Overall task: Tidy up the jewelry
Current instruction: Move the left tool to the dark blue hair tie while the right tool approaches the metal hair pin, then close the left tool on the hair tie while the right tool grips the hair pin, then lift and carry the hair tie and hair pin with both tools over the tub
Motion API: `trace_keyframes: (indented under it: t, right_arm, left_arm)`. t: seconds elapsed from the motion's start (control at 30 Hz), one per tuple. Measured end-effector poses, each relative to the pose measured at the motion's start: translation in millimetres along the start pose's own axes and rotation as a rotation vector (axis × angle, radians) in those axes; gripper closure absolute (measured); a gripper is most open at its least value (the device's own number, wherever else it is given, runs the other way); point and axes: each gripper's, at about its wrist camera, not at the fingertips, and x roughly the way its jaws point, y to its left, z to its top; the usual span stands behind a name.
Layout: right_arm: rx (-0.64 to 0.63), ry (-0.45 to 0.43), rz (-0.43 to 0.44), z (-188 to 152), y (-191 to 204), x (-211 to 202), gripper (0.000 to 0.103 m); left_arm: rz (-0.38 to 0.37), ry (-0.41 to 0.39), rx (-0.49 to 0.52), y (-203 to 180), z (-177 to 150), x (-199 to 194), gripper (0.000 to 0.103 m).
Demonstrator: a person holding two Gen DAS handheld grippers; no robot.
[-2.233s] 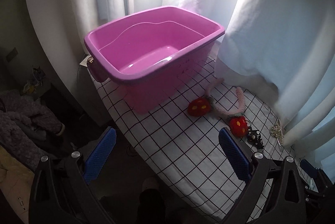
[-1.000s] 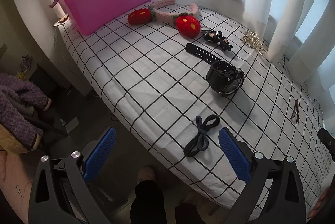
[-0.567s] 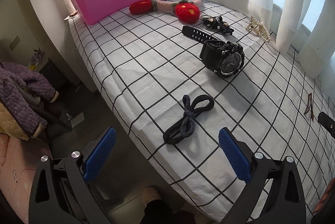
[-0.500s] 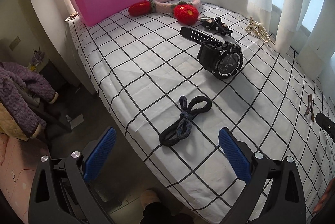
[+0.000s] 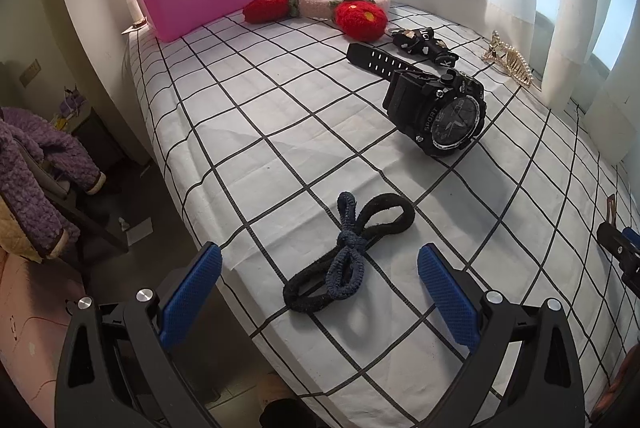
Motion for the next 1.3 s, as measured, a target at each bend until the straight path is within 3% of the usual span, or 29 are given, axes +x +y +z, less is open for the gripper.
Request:
trace_keyframes:
  t: [0.3, 0.5, 0.63, 0.77, 0.83, 0.9, 0.97, 1.07, 1.17, 1.3]
  right_arm:
    - [-0.022, -0.006, -0.037, 3, 5, 4, 0.027]
    - [-0.022, -0.006, -0.033, 3, 5, 4, 0.027]
    - [-0.024, -0.011, -0.031, 3, 7, 4, 0.032]
    - [-0.018, -0.025, -0.037, 1, 5, 0, 0.052]
    - [-0.018, -0.031, -0.045, 0, 5, -1, 0.070]
    - [-0.019, -0.034, -0.045, -1, 5, -2, 0.070]
    - [-0.021, -0.036, -0.044, -2, 6, -2, 0.072]
    - [-0.012, -0.038, -0.030, -4, 6, -4, 0.073]
    - [-0.004, -0.046, -0.007, -6, 5, -7, 0.073]
    - [0.001, -0.057, 0.017, -8, 6, -12, 0.073]
  left_arm:
    - [-0.036, -0.031, -0.046, 2, 4, 7, 0.005]
    - [-0.023, -0.064, -0.052, 0, 3, 7, 0.006]
    - [-0.028, -0.051, -0.048, 1, 4, 6, 0.008]
    - [-0.024, -0.053, -0.039, 2, 3, 1, 0.018]
    - [-0.022, -0.053, -0.029, 1, 4, -1, 0.030]
    - [-0.028, -0.058, -0.012, -2, 5, -4, 0.048]
    - [-0.036, -0.063, 0.006, -6, 5, -7, 0.072]
    - [-0.064, -0.070, 0.025, -8, 4, -9, 0.090]
    - [-0.153, -0.076, 0.001, -2, 2, -11, 0.090]
    - [-0.180, -0.094, -0.016, 5, 4, -17, 0.090]
